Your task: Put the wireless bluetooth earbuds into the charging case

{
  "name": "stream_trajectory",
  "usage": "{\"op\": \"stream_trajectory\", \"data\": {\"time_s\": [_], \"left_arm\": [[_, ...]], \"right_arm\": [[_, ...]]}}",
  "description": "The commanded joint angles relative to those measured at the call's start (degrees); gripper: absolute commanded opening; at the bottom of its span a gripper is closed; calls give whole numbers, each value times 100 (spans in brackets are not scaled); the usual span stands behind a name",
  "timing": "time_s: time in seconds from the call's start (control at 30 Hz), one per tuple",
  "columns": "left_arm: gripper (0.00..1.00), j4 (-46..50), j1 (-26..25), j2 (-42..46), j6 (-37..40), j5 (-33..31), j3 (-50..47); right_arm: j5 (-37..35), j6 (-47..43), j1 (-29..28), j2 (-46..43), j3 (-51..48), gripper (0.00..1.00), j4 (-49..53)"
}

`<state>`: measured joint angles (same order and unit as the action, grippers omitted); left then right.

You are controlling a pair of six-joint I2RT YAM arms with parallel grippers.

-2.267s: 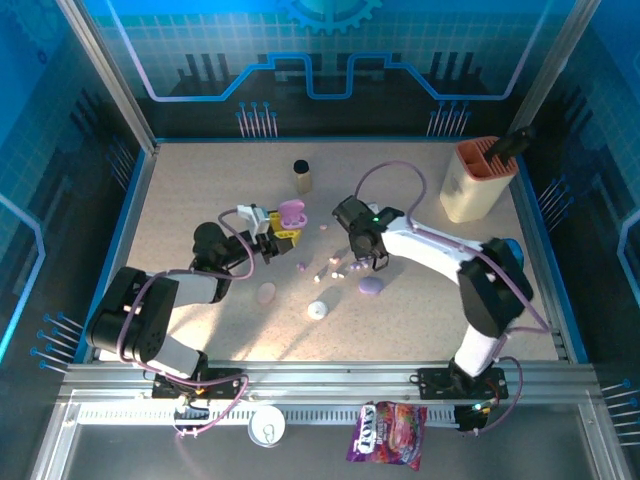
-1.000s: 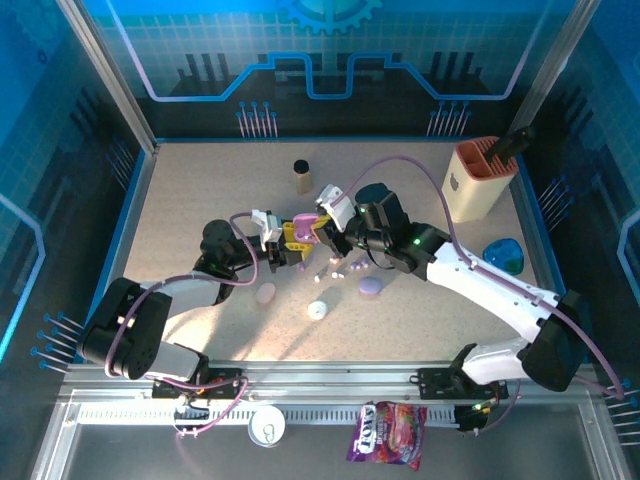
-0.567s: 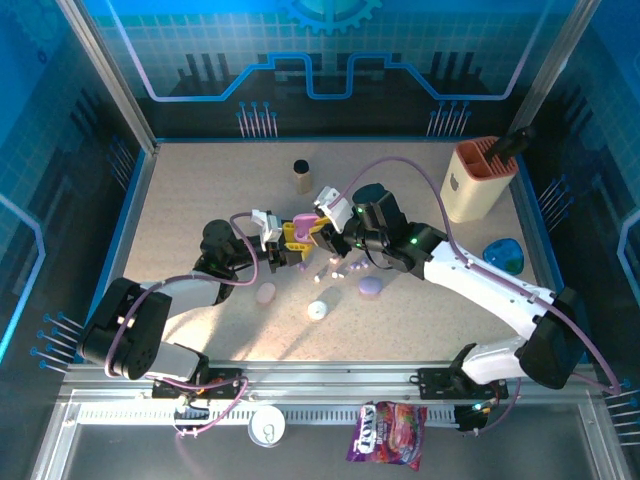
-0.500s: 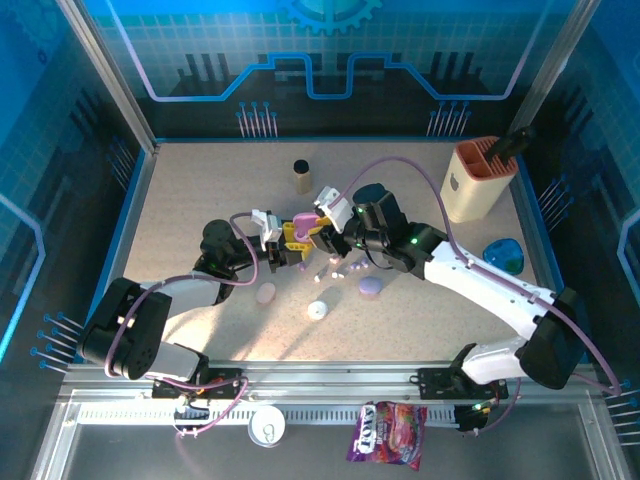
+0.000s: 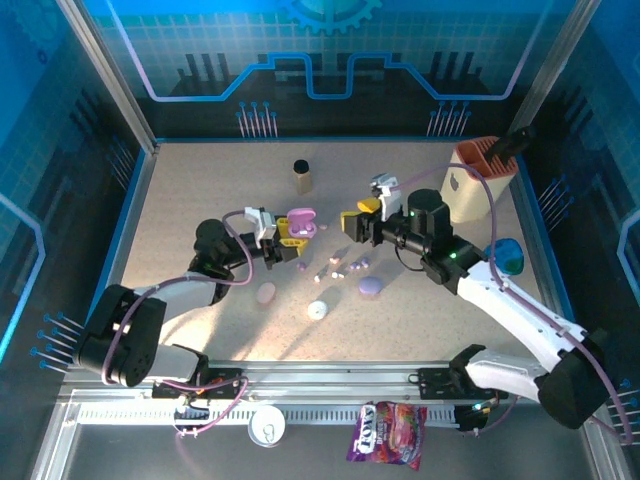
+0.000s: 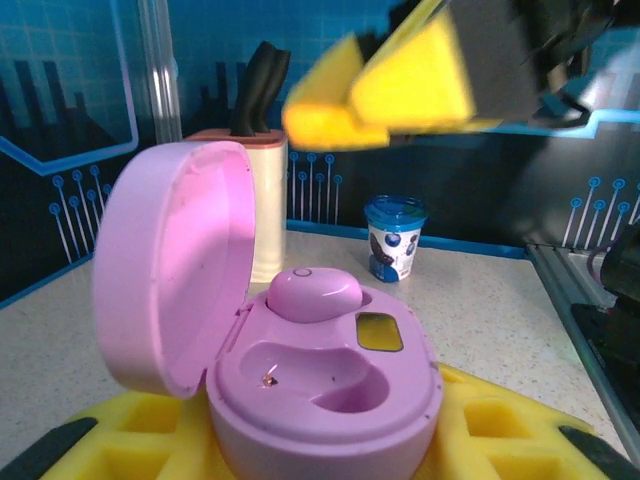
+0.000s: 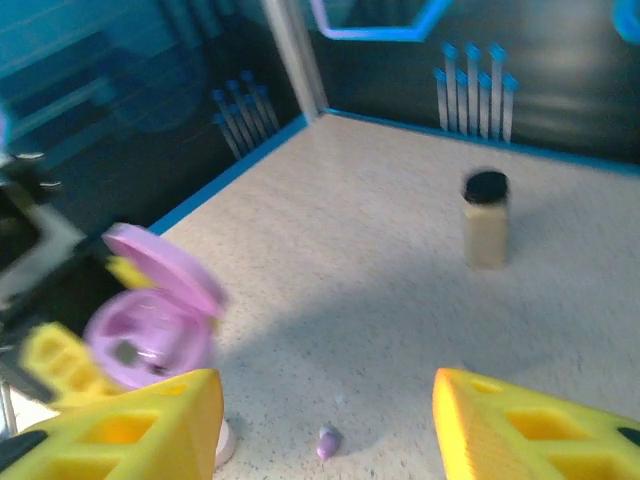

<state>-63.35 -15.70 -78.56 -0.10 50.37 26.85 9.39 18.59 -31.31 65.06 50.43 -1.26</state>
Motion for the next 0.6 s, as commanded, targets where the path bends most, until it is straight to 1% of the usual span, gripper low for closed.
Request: {"op": "stream_trajectory", "data": {"time_s": [0.0,0.03,0.1,0.23,0.37,0.47,0.57], "left_arm": [[37,-306,96,183,-117,-75,-103],[37,-346,117,192,-137,-125,-119],[37,-502,172,188,-202,-191,-168],[37,-968,374,114,-497,-175,-236],[37,-1343,526,95,-741,-181,-278],[37,-1363,559,140,-756,-211,-318],[37,-1417,586,191,-762,-244,-387]], "right_arm": [[27,1024,238,292,-140,57,75],[-61,1085,239,455,-64,57,279],[2,1286,231,837,-38,56,465],[347,1656,125,1798,342,54,460],[655,1684,-103,2908,966,49,762],[975,1756,-278,3604,1381,49,816],[1199,1550,-465,4215,1875,50,991]]}}
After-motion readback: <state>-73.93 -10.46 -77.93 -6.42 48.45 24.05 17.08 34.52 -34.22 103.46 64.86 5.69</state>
